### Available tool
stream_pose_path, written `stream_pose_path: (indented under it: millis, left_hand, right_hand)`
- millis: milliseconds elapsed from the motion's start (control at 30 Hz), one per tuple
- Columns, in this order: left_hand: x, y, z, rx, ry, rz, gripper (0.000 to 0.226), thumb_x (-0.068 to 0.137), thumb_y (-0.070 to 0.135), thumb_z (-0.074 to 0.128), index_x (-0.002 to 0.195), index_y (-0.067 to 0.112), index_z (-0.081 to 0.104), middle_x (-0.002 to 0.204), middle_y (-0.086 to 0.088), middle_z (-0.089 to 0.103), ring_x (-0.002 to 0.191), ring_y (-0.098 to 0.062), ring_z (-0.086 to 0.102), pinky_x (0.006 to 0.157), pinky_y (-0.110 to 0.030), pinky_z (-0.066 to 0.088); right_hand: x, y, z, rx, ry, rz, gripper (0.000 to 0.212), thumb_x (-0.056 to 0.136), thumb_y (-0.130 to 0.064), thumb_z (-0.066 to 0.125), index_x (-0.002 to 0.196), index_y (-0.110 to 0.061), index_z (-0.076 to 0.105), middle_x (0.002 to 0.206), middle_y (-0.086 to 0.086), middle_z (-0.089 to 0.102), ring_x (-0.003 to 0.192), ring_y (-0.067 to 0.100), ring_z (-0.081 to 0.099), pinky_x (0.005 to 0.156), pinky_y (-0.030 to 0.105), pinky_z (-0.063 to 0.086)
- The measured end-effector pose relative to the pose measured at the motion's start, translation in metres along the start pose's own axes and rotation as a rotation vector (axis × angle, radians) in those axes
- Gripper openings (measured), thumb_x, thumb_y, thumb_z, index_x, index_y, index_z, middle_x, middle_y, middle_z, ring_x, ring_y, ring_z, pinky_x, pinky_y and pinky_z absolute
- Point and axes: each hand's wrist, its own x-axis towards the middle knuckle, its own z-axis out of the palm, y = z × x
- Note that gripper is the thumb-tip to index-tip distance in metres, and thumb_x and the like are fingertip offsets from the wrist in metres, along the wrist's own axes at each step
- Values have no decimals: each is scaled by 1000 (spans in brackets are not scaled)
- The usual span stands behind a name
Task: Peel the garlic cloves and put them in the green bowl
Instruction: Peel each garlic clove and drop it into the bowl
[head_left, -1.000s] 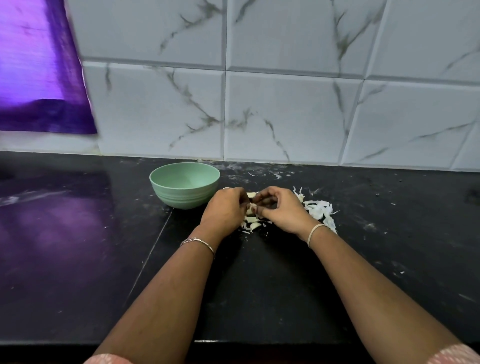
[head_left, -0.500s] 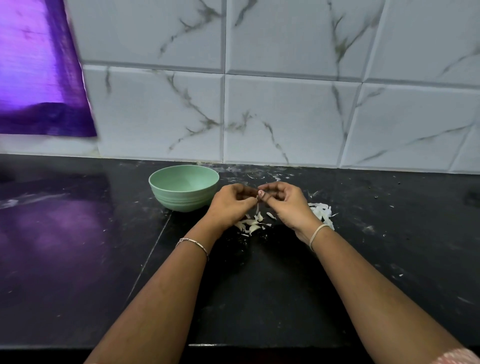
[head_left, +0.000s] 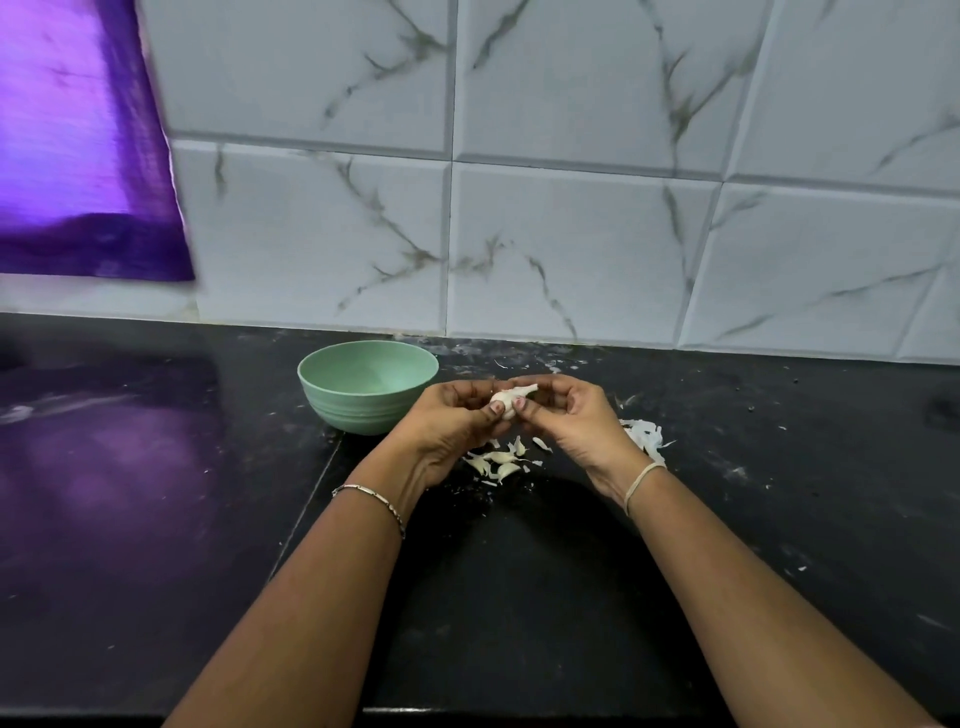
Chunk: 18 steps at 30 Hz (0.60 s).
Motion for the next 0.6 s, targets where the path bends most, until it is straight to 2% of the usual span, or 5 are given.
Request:
stream_pose_path:
  millis: [200,300,367,467,600]
  left_hand:
    - [-2,2,1,22,61,40,23,83,-13,63,104,-4,65,81,-11,72,68,-12,70,62,-17,56]
    - [-4,2,5,47,88,65,23,80,-8,70,102,-5,66,80,-11,73,67,-13,70,59,-18,55]
    - [-4,1,8,80,104,87,18,79,-6,72,96,-2,68,79,-12,73,67,-14,70,66,-20,58]
    - [-4,-1,10,116,137,123,13,79,-6,74,88,1,69,75,-11,73,67,-14,69,72,-23,57]
    - [-2,-2,8,185,210,152,14,77,-7,74,86,3,69,76,-13,72,62,-13,68,59,-19,55]
  right_hand:
    - [-1,-4,-1,-61,94,-41,10,81,2,72,87,-7,70,80,13,71,66,16,65,64,19,56]
    - [3,1,-3,-232,156,-94,14,82,-1,73,79,-15,70,77,11,72,71,25,68,71,33,59]
    - [4,5,-3,-387,178,-152,18,83,-7,74,76,-23,70,75,4,73,74,24,70,76,41,60]
    - [6,4,0,-508,195,-184,20,82,-12,73,74,-29,67,72,-4,71,71,16,69,73,37,60]
    - [6,0,2,-535,183,-182,20,83,-10,71,75,-28,68,70,-4,71,70,13,68,74,33,58]
